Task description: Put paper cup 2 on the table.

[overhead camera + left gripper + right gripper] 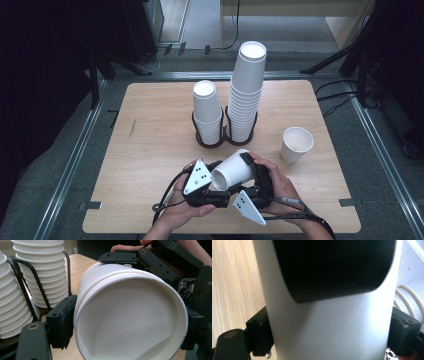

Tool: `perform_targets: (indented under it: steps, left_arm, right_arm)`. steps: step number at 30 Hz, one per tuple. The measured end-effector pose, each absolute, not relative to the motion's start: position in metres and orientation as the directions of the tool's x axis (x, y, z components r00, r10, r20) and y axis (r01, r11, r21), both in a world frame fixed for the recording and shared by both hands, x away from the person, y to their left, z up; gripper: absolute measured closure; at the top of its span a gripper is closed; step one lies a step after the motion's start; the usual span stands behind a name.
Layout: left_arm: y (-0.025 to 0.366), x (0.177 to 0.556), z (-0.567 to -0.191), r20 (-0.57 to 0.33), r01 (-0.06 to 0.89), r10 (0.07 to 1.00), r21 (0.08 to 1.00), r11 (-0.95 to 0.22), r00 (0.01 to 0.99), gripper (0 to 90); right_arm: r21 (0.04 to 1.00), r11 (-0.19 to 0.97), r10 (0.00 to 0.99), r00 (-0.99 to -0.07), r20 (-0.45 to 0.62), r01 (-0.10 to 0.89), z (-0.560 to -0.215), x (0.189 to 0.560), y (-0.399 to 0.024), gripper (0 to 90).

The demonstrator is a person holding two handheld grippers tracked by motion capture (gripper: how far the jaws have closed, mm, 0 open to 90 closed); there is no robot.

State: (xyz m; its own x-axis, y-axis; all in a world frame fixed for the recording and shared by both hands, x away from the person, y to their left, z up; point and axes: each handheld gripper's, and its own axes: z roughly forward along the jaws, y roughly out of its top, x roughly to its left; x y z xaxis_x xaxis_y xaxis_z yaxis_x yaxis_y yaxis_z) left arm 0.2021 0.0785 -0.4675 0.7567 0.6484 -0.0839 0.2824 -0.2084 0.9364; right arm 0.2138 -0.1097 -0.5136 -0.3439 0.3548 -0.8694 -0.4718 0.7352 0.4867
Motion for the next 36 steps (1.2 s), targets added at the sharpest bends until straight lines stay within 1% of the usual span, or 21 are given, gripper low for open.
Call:
perform_targets:
  steps: [7,10,31,34,36]
  left_arm:
    - [0.0803,0.2034,-0.4676,-0.099,0.295,0.642,0.933,-0.206,0.760,20.5]
    - [0.0820,0.2049,-0.4681,-0.111,0.306,0.637,0.930,-0.205,0.763,21.1]
    - [0.0877,0.2096,-0.4700,-0.151,0.333,0.613,0.923,-0.194,0.776,22.0]
    - [0.0881,0.2102,-0.4709,-0.153,0.339,0.625,0.922,-0.189,0.765,22.0]
    - [0.0886,0.2107,-0.4715,-0.149,0.337,0.627,0.922,-0.192,0.764,22.1]
  right_arm:
    - [0.490,0.732,0.351,-0.354,-0.867,-0.473,-0.5136,0.2138,-0.1102,12.4]
    - [0.502,0.729,0.352,-0.375,-0.858,-0.464,-0.5136,0.2143,-0.1100,11.6]
    - [0.521,0.724,0.351,-0.410,-0.842,-0.451,-0.5134,0.2136,-0.1094,10.0]
    - [0.525,0.723,0.351,-0.416,-0.839,-0.449,-0.5131,0.2130,-0.1092,8.3]
    - [0.525,0.724,0.346,-0.424,-0.837,-0.447,-0.5131,0.2124,-0.1087,5.1]
